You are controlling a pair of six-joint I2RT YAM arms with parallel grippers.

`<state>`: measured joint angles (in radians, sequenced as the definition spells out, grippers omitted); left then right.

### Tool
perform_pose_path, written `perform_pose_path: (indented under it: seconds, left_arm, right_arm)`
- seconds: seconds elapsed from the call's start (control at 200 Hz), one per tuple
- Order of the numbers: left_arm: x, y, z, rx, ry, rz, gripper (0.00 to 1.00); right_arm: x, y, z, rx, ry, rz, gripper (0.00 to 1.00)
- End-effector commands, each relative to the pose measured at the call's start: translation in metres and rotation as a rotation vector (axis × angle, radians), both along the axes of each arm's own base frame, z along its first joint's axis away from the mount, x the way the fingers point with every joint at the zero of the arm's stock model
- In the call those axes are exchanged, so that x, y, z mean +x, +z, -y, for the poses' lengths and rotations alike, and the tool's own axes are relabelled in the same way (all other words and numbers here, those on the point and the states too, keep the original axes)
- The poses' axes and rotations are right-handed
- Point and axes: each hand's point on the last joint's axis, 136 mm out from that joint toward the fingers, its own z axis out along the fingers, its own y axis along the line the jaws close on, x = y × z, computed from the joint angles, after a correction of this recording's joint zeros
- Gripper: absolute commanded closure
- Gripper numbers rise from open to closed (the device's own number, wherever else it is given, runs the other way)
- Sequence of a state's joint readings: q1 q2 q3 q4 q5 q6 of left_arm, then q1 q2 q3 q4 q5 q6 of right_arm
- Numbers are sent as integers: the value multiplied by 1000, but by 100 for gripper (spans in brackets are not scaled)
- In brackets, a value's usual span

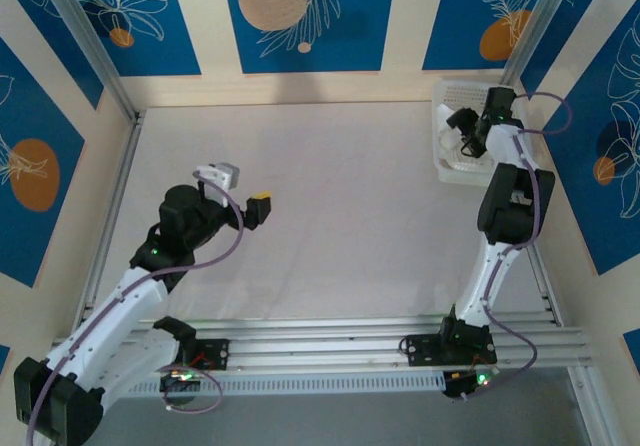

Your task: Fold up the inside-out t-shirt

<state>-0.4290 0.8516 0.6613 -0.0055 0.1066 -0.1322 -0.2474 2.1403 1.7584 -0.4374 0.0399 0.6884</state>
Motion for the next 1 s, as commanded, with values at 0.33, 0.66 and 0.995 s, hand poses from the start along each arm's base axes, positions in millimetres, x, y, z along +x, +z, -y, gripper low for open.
perform_pose_path:
  seconds: [0.33,0.66,0.995]
  left_arm:
    - [-3,-21,-41,38,249,-189,1]
    - [2,9,-31,-30,232,-207,1]
    - [3,-9,-26,-69,238,-287,1]
  right_arm:
    - [-31,254,-97,-422,323,604,100]
    - [-183,486,-247,-466,716,1238,100]
    - [-173,381,-355,-143,1052,986,100]
